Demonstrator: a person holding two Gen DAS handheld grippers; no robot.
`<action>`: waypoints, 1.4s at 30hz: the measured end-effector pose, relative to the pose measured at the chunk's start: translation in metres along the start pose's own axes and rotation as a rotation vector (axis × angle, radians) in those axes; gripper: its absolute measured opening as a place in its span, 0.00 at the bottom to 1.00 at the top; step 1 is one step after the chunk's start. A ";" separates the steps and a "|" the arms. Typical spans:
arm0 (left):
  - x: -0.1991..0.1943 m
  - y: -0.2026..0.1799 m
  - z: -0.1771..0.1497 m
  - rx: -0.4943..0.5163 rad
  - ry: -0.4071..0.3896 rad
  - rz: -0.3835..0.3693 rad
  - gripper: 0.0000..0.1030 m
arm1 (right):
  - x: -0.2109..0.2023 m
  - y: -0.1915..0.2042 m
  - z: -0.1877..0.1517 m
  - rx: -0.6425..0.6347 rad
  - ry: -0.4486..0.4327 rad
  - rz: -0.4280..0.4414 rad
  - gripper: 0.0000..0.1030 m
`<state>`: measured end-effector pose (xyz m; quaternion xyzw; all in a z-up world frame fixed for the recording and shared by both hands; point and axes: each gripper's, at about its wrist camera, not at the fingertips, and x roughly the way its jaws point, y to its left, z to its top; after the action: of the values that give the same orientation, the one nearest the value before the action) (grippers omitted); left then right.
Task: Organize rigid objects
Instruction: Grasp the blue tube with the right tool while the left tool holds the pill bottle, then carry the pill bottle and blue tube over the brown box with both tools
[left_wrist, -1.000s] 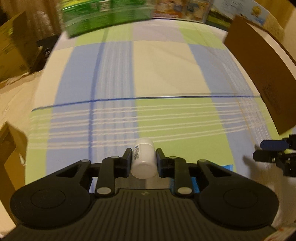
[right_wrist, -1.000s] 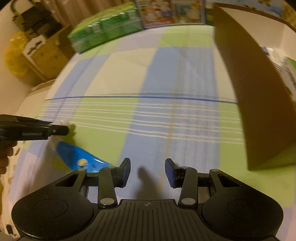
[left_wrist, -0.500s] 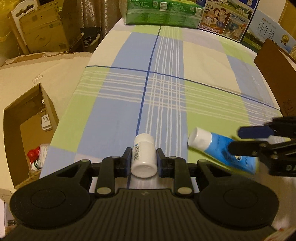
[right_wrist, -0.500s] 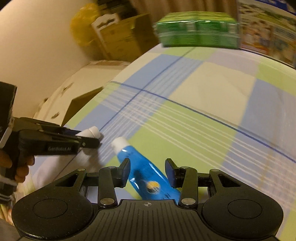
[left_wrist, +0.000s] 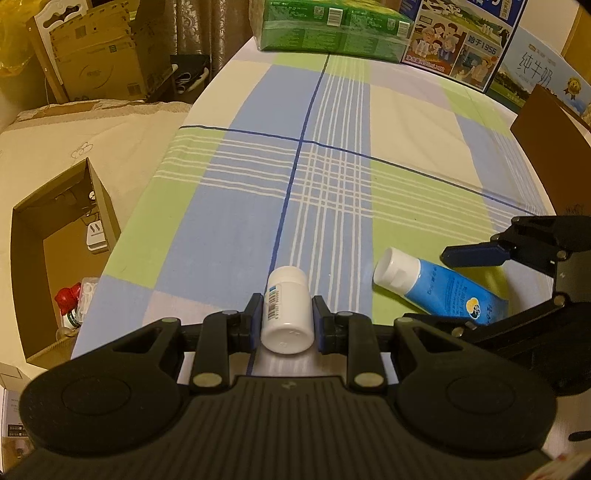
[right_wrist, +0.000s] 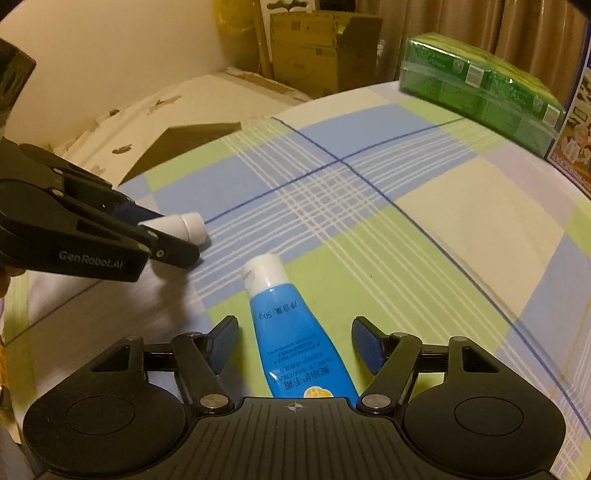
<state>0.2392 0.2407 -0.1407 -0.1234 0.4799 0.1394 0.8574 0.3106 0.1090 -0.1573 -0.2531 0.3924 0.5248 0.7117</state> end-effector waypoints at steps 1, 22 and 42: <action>0.000 0.000 0.000 0.001 0.000 0.000 0.22 | -0.001 0.000 -0.001 -0.005 -0.003 0.003 0.61; -0.001 -0.035 -0.010 0.116 -0.007 -0.064 0.22 | -0.048 -0.029 -0.046 0.281 0.023 -0.216 0.35; 0.001 -0.136 -0.033 0.393 0.037 -0.263 0.22 | -0.116 -0.041 -0.121 0.532 0.031 -0.393 0.34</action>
<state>0.2621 0.1026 -0.1481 -0.0180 0.4931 -0.0719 0.8668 0.2971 -0.0616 -0.1318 -0.1371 0.4702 0.2526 0.8345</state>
